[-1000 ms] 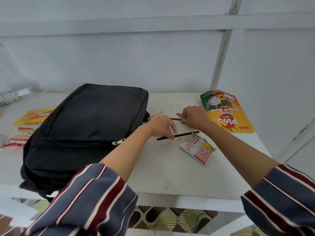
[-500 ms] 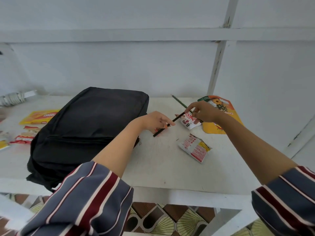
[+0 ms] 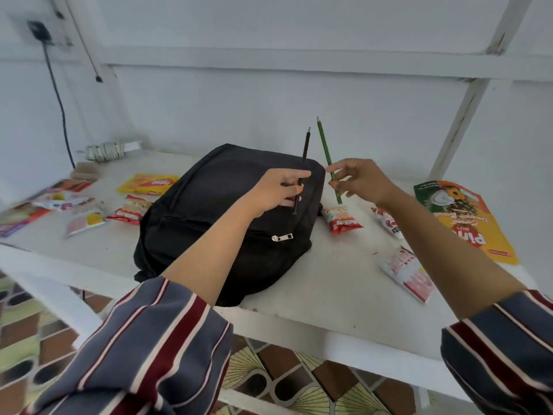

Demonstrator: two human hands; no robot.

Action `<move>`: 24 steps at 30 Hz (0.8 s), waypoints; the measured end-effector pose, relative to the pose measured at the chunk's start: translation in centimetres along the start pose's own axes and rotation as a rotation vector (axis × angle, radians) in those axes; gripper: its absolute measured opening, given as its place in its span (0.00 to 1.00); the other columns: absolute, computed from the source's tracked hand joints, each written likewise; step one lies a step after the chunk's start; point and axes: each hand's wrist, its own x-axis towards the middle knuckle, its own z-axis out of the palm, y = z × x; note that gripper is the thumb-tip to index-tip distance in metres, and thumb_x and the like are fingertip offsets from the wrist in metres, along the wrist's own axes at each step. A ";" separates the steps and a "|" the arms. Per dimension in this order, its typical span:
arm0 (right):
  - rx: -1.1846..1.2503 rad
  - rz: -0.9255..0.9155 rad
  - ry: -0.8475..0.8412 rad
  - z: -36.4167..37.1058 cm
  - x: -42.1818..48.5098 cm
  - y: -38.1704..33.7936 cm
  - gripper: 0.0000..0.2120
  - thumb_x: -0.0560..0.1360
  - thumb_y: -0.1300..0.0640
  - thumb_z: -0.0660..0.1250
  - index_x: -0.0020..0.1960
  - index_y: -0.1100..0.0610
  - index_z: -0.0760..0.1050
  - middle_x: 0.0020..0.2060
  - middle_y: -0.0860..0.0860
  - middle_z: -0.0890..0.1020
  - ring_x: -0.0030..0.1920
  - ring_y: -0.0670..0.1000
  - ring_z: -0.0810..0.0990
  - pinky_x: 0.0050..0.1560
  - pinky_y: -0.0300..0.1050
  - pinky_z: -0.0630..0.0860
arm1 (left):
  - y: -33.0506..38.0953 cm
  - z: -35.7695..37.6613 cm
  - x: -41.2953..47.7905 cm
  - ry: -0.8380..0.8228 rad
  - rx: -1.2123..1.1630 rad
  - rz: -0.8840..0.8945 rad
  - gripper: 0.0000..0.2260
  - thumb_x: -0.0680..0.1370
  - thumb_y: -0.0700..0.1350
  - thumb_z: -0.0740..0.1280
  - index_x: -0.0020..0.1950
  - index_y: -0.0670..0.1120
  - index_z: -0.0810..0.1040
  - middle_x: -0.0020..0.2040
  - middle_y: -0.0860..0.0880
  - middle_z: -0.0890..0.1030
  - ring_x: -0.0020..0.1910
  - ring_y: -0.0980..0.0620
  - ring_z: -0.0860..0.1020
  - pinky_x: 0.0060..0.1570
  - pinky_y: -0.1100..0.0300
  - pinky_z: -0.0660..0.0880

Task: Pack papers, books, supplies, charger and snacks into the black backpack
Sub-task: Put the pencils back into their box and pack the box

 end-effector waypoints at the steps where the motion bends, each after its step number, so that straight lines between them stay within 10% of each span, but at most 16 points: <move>1: 0.020 -0.017 0.007 1.0 0.7 -1.0 0.13 0.73 0.66 0.69 0.56 0.57 0.77 0.39 0.51 0.80 0.35 0.47 0.79 0.34 0.33 0.76 | -0.1 -1.4 -0.3 0.030 -0.018 0.016 0.18 0.79 0.35 0.62 0.68 0.46 0.71 0.52 0.46 0.76 0.46 0.55 0.79 0.44 0.67 0.79; 24: 0.121 -0.111 -0.435 37.5 17.5 -19.5 0.21 0.70 0.69 0.71 0.60 0.59 0.73 0.33 0.55 0.77 0.30 0.50 0.78 0.34 0.38 0.79 | -15.7 -35.4 -10.2 0.404 0.110 -0.164 0.18 0.79 0.32 0.58 0.67 0.44 0.72 0.53 0.44 0.73 0.48 0.47 0.76 0.41 0.63 0.76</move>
